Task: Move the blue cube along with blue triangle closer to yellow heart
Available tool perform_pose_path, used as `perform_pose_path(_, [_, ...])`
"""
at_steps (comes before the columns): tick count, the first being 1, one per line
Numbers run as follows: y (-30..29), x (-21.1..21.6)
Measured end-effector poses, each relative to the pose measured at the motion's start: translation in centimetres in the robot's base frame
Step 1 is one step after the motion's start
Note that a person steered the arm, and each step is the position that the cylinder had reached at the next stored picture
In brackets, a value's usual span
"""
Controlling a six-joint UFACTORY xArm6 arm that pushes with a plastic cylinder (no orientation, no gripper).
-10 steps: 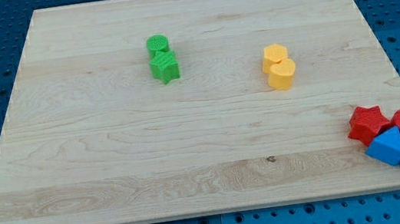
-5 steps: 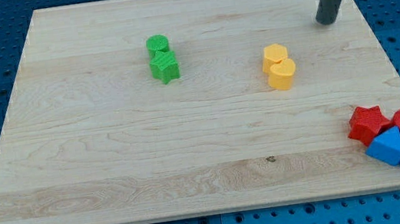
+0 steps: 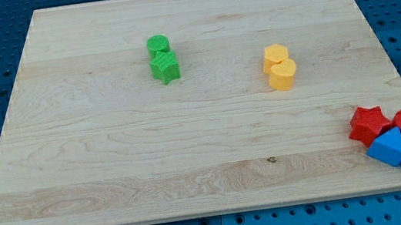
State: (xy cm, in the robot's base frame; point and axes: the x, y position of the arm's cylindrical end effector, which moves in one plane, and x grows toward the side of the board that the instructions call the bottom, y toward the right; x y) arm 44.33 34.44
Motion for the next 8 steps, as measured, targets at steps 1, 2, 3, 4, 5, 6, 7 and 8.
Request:
perform_pose_path(1, [0.0,4.3])
perform_pose_path(2, [0.0,4.3])
perform_pose_path(3, [0.0,5.4])
perform_pose_path(4, [0.0,13.2])
perform_pose_path(5, [-1.1,13.1])
perform_pose_path(6, [-4.2,12.7])
perform_pose_path(7, [-4.2,12.7])
perform_pose_path(8, [-3.7,17.2])
